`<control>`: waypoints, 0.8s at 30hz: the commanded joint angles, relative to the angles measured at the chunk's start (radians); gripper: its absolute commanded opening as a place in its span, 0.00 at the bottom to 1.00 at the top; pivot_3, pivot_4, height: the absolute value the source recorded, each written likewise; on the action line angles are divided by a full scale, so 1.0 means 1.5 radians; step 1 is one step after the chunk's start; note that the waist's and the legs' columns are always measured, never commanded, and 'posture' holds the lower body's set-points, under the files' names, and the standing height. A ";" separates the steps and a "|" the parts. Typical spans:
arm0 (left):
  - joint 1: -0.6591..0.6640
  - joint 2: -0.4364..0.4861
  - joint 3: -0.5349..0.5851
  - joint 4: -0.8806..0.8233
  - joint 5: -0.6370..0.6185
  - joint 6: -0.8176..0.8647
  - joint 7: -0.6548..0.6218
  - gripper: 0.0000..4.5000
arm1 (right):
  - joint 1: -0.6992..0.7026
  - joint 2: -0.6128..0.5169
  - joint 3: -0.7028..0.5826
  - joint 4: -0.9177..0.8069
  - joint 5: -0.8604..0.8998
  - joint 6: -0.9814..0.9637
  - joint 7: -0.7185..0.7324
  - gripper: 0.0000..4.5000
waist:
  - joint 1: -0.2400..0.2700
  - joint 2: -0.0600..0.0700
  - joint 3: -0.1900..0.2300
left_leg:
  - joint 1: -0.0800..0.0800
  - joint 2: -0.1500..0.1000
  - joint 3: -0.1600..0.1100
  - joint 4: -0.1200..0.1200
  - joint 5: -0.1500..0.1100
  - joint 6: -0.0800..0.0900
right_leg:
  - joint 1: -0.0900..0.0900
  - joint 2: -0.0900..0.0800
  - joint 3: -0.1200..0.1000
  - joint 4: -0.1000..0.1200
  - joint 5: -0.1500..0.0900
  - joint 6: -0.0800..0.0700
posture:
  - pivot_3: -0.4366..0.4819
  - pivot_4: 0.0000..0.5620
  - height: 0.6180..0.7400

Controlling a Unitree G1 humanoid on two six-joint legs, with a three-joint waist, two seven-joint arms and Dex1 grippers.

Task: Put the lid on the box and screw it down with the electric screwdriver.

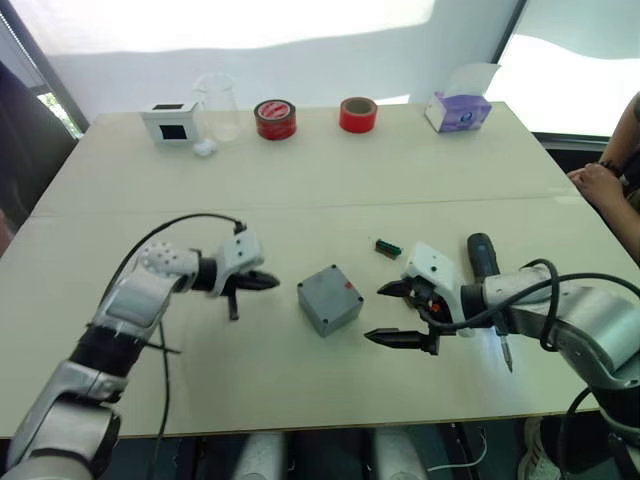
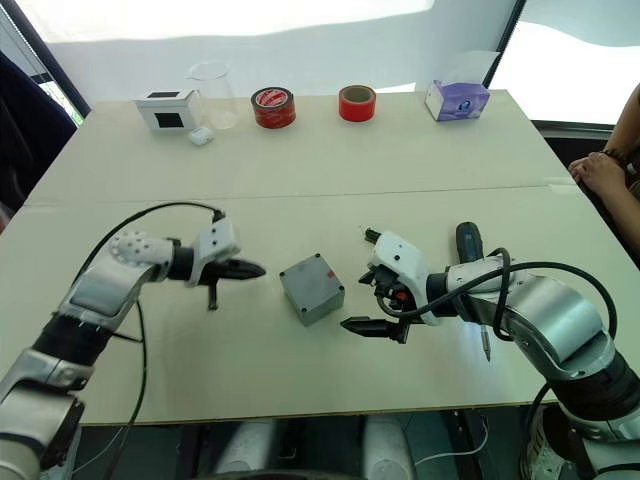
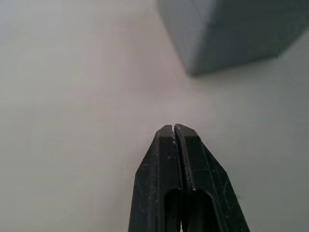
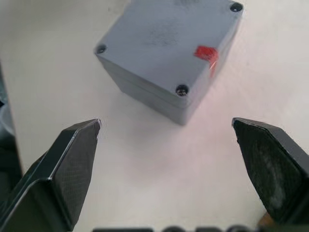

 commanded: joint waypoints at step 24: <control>-0.061 -0.128 -0.010 0.029 0.010 -0.004 0.094 0.00 | 0.022 0.072 -0.001 -0.056 0.015 0.043 -0.032 1.00 | 0.003 0.000 0.000 | 0.000 0.000 0.000 0.000 0.000 0.000 | 0.000 0.000 0.000 0.000 0.000 0.000 | 0.48 0.27 1.00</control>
